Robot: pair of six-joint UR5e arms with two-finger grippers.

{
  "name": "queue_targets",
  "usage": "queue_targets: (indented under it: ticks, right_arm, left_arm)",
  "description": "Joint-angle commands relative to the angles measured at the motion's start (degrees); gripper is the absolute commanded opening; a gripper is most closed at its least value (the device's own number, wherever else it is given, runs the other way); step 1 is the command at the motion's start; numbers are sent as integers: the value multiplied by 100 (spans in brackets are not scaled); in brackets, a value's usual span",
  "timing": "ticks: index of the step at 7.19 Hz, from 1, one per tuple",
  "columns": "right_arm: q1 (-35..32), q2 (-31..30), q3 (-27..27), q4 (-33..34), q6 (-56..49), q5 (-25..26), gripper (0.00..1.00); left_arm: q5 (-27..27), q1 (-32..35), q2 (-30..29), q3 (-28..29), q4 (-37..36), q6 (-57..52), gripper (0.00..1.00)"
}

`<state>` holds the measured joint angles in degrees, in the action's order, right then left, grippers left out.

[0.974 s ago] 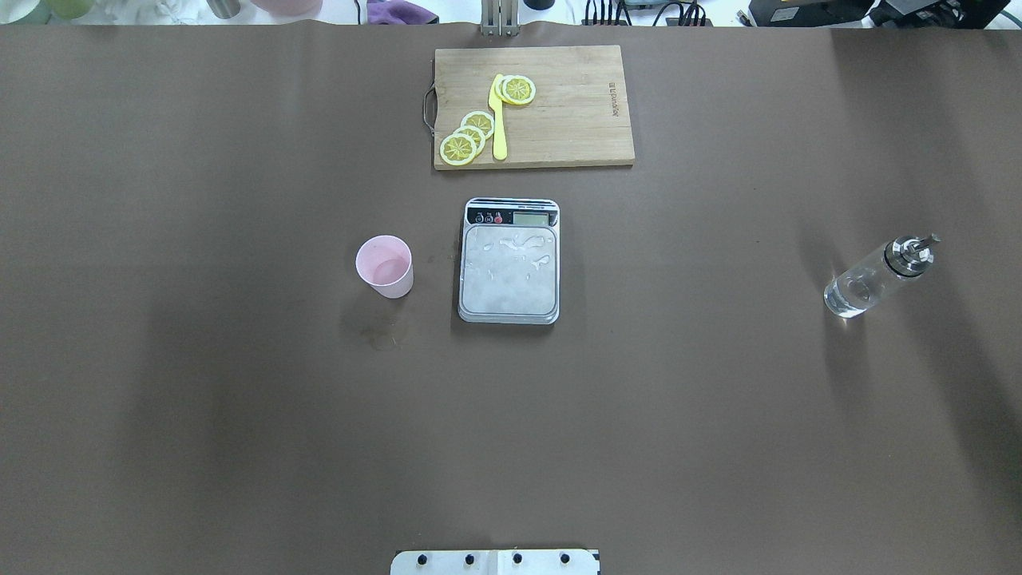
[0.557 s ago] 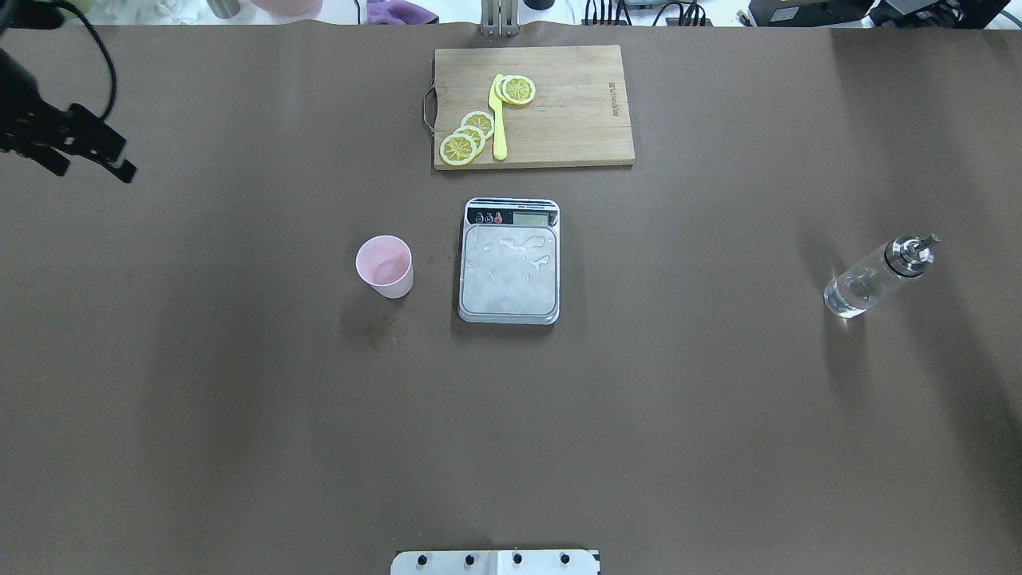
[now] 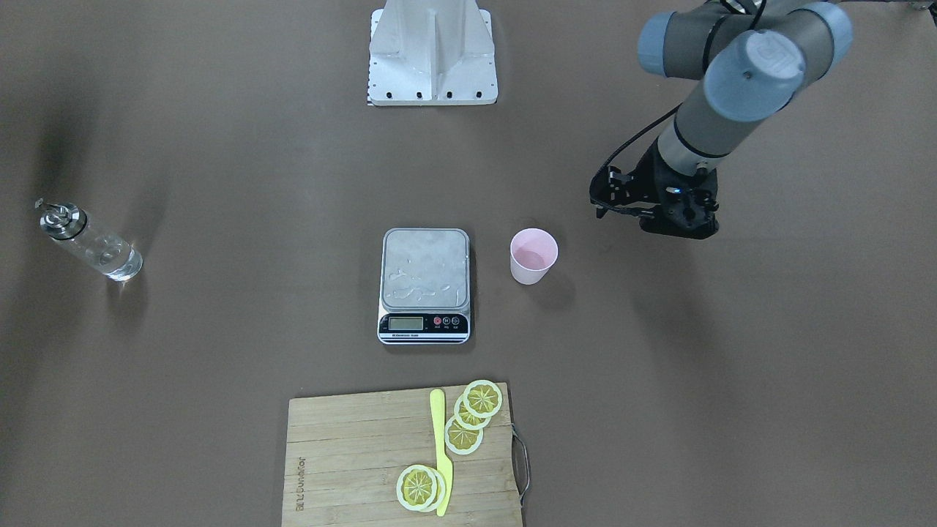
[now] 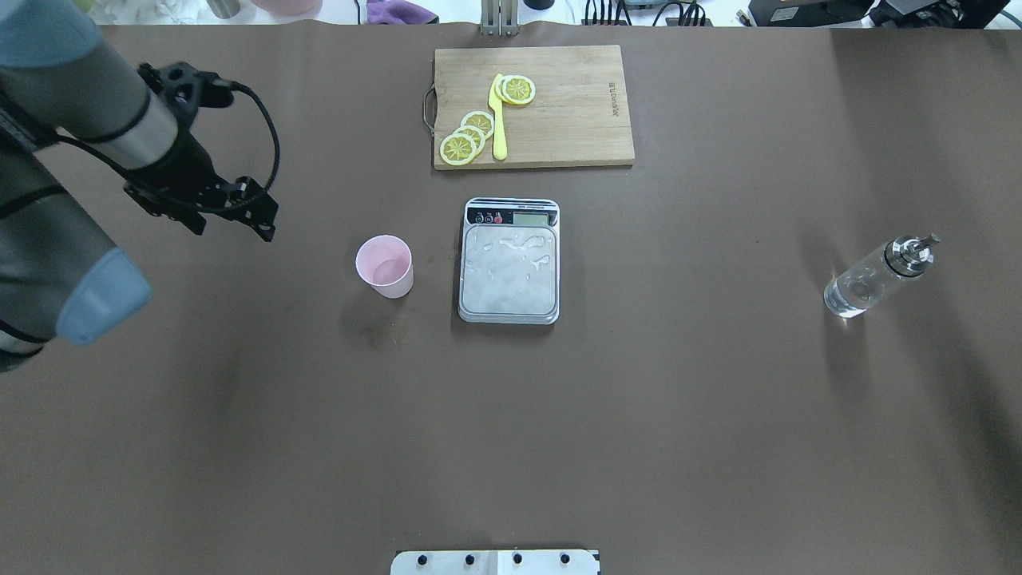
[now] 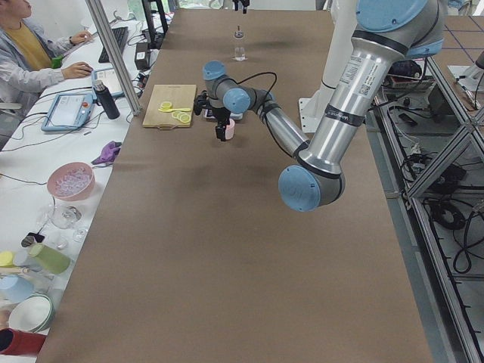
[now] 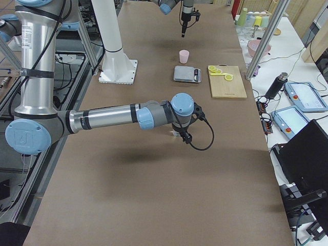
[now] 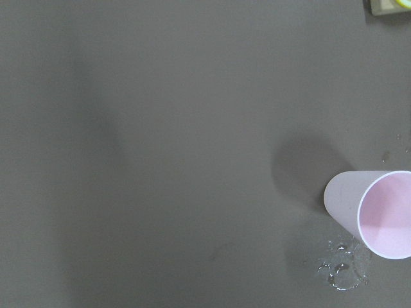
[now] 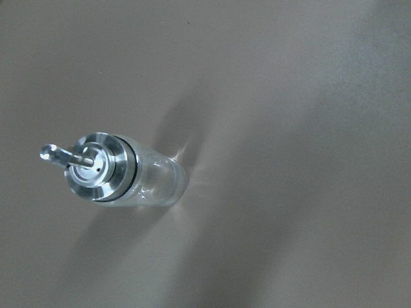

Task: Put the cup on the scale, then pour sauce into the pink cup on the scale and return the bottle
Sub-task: 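Reach the left gripper to the pink cup and grasp it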

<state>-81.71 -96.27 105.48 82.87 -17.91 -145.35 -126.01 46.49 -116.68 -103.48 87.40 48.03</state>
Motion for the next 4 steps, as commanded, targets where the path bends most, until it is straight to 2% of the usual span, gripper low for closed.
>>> queue_targets:
  ticks: [1, 2, 3, 4]
  right_arm:
    - [6, -172, 103, -8, -3, 86, 100]
    - [6, -373, 95, -486, -2, 182, 100]
    - [6, -462, 60, -848, 128, 400, 100]
    - [6, -463, 60, -860, 347, 368, 100]
  left_arm:
    - [77, -333, -355, 459, 383, 576, 97]
    - [77, -343, -382, 504, 383, 585, 97]
    - [77, -351, -608, 791, 383, 602, 97]
    - [77, -360, -732, 968, 383, 611, 94]
